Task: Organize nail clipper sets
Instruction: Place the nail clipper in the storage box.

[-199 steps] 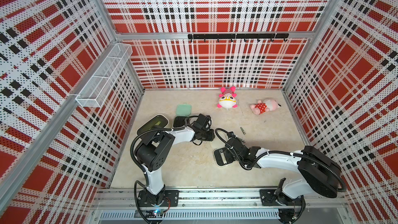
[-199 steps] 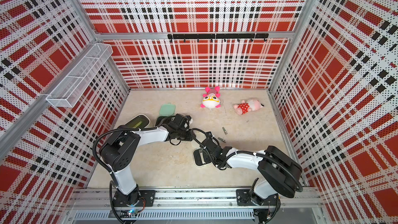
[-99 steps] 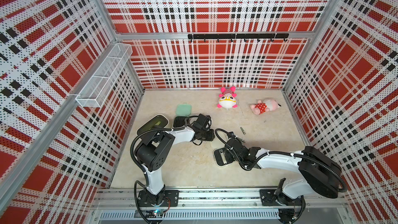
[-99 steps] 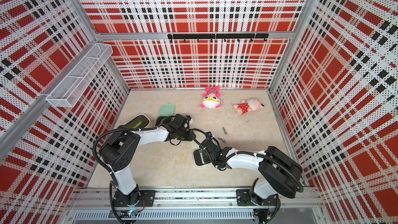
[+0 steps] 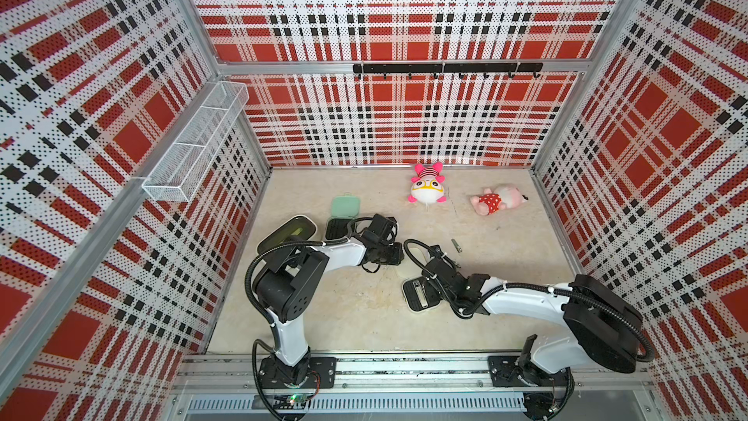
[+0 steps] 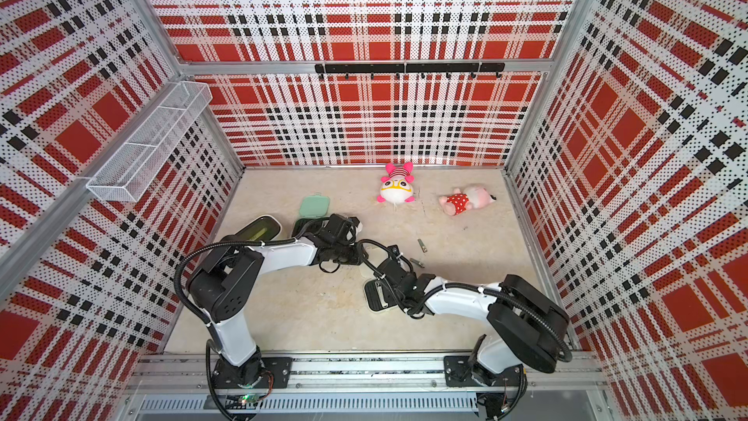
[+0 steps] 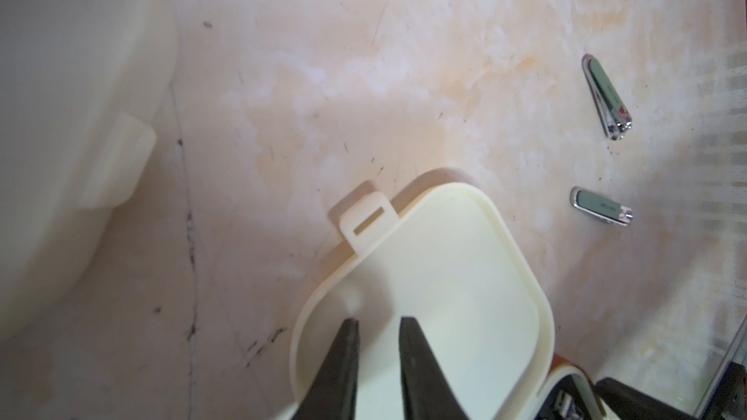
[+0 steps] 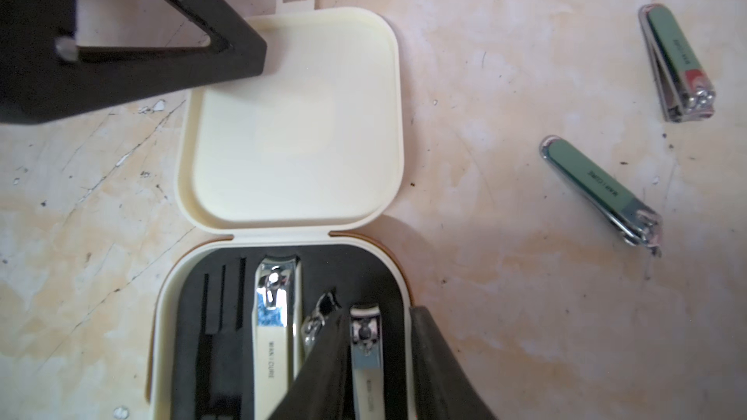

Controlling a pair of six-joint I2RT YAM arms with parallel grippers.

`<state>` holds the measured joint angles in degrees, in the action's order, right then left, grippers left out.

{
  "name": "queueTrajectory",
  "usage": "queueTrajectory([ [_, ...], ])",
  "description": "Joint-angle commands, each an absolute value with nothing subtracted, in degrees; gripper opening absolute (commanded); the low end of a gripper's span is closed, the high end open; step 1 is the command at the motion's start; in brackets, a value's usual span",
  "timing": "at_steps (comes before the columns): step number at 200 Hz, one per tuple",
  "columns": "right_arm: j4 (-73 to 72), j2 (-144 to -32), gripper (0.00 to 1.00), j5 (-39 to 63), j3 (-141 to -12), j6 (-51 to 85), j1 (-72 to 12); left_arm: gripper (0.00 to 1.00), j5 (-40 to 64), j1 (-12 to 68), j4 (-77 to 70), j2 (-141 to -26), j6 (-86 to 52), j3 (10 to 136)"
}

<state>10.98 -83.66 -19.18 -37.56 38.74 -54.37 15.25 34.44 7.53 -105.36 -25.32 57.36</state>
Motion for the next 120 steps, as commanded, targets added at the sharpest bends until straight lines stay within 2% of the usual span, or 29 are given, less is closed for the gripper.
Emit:
queueTrajectory([
  [1, 12.2, -82.5, 0.3, -20.9, -38.9, 39.6, -54.5, 0.24, 15.1, 34.5, 9.7, -105.7, -25.1, 56.6],
  [73, 11.6, -79.6, 0.36, -18.9, -37.8, 40.2, -53.7, 0.24, 15.0, 34.5, 10.2, -105.5, -25.0, 56.8],
  [120, 10.4, -80.6, 0.36, -16.4, -36.1, 40.9, -52.0, 0.24, 14.9, 34.7, 10.2, -105.4, -25.0, 56.7],
])
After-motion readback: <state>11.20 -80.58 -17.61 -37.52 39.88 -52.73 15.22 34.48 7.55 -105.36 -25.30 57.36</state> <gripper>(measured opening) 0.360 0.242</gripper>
